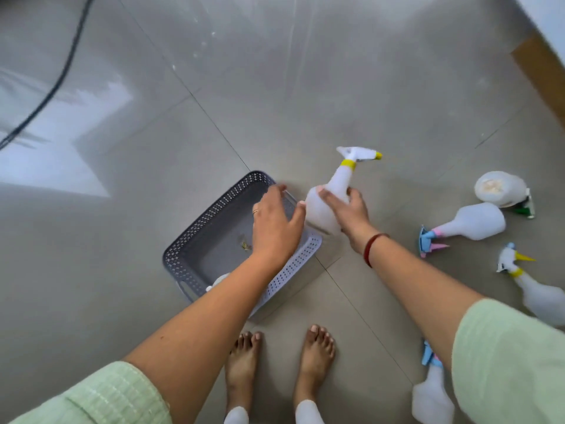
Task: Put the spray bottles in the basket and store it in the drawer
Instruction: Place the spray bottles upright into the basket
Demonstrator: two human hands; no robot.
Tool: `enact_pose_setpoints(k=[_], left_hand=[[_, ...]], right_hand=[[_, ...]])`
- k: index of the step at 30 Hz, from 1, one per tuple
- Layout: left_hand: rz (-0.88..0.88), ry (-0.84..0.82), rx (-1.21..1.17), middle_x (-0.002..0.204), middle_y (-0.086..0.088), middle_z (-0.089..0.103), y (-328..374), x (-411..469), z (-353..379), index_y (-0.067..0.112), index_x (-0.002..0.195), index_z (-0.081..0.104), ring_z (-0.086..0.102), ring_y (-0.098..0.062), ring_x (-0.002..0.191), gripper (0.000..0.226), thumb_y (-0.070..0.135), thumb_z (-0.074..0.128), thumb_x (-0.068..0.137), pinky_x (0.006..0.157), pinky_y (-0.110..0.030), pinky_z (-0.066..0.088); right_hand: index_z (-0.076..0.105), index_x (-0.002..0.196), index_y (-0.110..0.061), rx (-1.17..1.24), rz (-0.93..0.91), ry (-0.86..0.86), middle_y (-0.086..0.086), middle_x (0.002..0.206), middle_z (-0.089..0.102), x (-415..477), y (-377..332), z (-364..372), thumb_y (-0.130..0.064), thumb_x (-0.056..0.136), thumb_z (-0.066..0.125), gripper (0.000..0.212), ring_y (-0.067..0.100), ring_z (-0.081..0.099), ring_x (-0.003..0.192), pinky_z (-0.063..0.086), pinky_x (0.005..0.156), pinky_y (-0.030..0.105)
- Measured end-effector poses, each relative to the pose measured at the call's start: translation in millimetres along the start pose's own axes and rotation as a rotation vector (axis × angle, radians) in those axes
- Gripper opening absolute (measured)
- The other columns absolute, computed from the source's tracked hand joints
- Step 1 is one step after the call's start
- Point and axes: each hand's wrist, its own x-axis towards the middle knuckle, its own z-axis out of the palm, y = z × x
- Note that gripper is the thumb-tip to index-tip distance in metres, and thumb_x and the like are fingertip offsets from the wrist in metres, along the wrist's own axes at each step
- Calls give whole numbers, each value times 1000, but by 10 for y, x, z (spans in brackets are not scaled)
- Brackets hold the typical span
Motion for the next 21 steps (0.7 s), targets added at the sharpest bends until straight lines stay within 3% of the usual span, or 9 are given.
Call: enact_pose_setpoints(k=[3, 6, 10, 12, 15, 18, 21], left_hand=[[-27, 99, -74, 133, -2, 53, 53, -128, -354, 19, 140, 34, 43, -25, 125, 65, 43, 61, 86, 100, -34, 34], [114, 119, 94, 144, -8, 42, -53, -132, -751, 17, 148, 21, 39, -25, 132, 89, 52, 65, 79, 111, -41, 28], [248, 31, 456, 144, -9, 40, -377, -37, -1167, 16, 137, 44, 46, -33, 125, 64, 44, 64, 83, 102, -44, 38], [278, 66, 538, 140, -10, 43, -530, -16, -1341, 16, 137, 43, 48, -37, 119, 65, 40, 67, 82, 99, -45, 39], [140, 212, 463, 129, -12, 52, -677, 16, -1599, 16, 139, 35, 46, -36, 116, 80, 46, 72, 75, 95, -44, 37], [-39, 138, 407, 119, -19, 59, -807, 20, -1769, 7, 121, 48, 53, -38, 110, 55, 43, 64, 83, 86, -40, 40], [-45, 82, 307, 105, -22, 63, -922, -138, -1836, 3, 109, 51, 57, -39, 97, 40, 35, 62, 87, 76, -40, 43]], right_hand=[[46, 126, -29, -344, -264, -222, -7, 114, 60, -411, -10, 85, -51, 62, 79, 76, 14, 59, 100, 46, 81, 28], [36, 140, -31, -682, -510, -475, -6, 134, 49, -711, 44, 272, -55, 61, 78, 93, 13, 48, 122, 37, 98, 26], [32, 142, -26, -869, -668, -604, 1, 140, 46, -903, 65, 681, -57, 63, 76, 95, 19, 46, 127, 37, 104, 33], [35, 141, -25, -875, -715, -623, 0, 138, 48, -946, 39, 833, -55, 64, 76, 92, 20, 48, 125, 40, 105, 35], [38, 139, -24, -884, -825, -654, 1, 133, 50, -992, 1, 998, -50, 64, 78, 89, 21, 52, 118, 41, 101, 36], [39, 138, -22, -856, -899, -668, 2, 129, 52, -1037, -35, 1128, -48, 64, 78, 88, 22, 53, 114, 42, 98, 34], [35, 142, -23, -947, -938, -694, 1, 140, 45, -1030, -4, 1192, -50, 68, 75, 88, 23, 46, 126, 37, 107, 38]])
